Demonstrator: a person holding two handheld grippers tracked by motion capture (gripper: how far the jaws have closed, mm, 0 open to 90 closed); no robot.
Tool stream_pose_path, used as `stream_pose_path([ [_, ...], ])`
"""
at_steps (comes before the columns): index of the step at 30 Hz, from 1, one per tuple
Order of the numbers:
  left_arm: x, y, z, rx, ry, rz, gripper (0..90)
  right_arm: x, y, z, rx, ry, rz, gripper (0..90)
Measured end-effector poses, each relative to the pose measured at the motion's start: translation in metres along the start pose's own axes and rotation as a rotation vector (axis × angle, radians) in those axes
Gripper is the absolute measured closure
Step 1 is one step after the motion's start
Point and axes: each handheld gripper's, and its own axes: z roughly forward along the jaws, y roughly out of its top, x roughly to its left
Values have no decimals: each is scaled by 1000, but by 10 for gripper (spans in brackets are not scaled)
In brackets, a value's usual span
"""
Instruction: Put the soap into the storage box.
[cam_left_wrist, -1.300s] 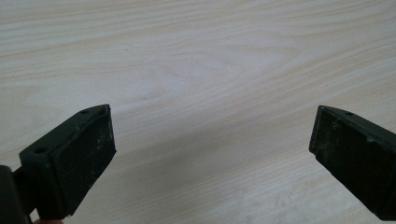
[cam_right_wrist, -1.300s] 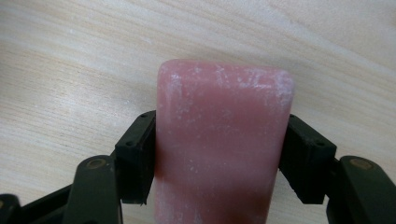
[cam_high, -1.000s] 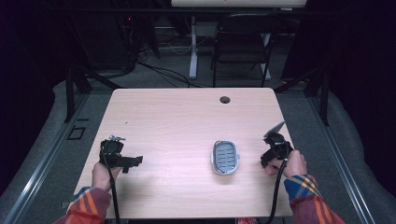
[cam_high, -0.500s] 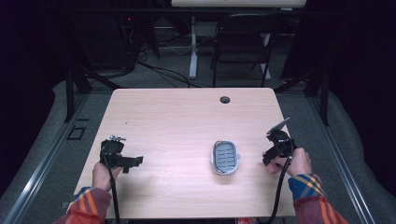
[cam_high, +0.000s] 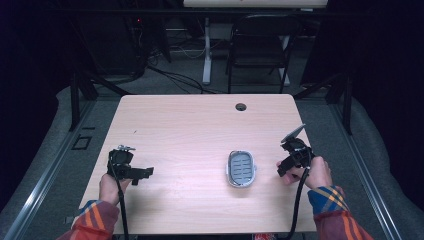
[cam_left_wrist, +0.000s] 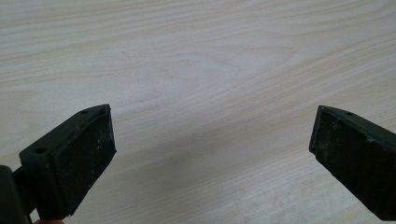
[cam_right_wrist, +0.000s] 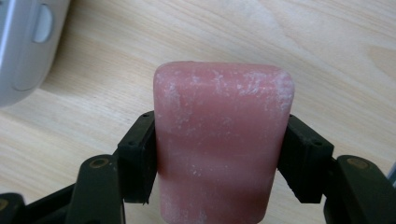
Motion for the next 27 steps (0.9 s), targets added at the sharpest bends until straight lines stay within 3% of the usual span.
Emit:
stream_pose_path([
  [9, -1, 1, -3, -12, -7, 25, 3, 10, 4, -8, -8, 39, -26, 373],
  [16, -2, 3, 1, -8, -6, 31, 3, 19, 12, -12, -14, 41, -55, 374],
  [27, -3, 3, 0, -5, -11, 38, 4, 22, 21, -19, -2, 64, -76, 374],
])
